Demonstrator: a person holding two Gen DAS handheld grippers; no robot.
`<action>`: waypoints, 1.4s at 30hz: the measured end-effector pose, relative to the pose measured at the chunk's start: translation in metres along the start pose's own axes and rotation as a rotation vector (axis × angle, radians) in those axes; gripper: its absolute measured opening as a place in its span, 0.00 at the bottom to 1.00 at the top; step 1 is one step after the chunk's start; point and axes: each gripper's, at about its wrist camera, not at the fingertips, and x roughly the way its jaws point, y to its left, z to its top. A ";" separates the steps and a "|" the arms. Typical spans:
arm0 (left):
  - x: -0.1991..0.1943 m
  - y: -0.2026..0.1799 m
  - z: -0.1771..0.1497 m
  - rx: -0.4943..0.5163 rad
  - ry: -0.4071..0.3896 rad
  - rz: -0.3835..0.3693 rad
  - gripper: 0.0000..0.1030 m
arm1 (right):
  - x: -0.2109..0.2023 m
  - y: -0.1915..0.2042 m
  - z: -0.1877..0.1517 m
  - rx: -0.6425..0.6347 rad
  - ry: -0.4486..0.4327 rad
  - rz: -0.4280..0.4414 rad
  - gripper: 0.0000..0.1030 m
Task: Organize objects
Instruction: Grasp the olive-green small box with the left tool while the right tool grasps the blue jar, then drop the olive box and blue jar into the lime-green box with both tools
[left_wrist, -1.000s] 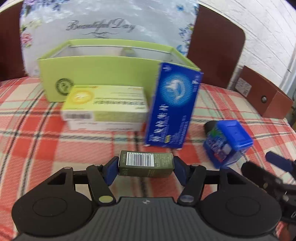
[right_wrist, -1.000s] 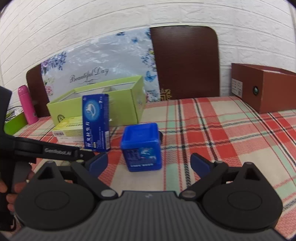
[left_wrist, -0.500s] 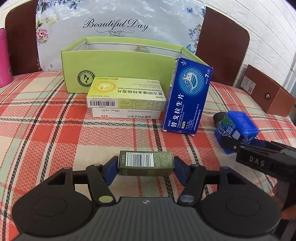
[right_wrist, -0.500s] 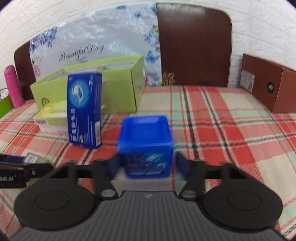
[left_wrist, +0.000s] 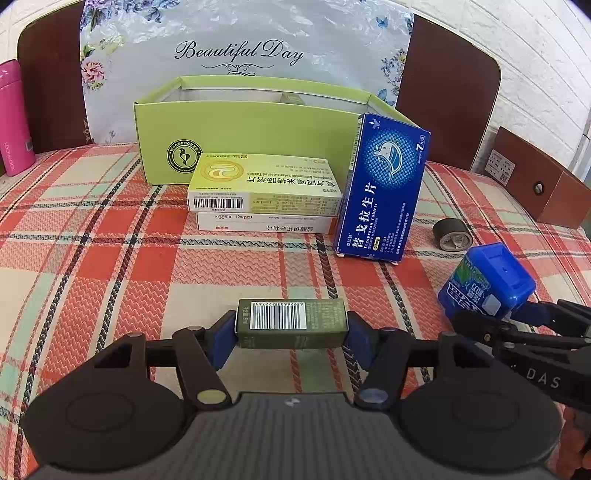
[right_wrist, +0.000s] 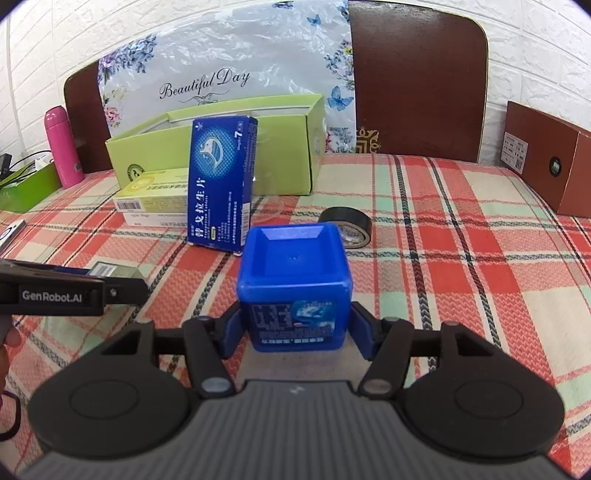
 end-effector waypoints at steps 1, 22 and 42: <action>0.000 0.000 0.000 -0.003 0.002 -0.002 0.62 | 0.000 -0.001 0.000 0.001 0.002 -0.001 0.58; -0.034 0.010 0.029 -0.027 -0.086 -0.032 0.62 | -0.023 -0.001 0.016 0.027 -0.105 0.095 0.53; -0.029 0.027 0.150 -0.038 -0.263 0.004 0.62 | 0.019 -0.001 0.150 0.020 -0.279 0.108 0.53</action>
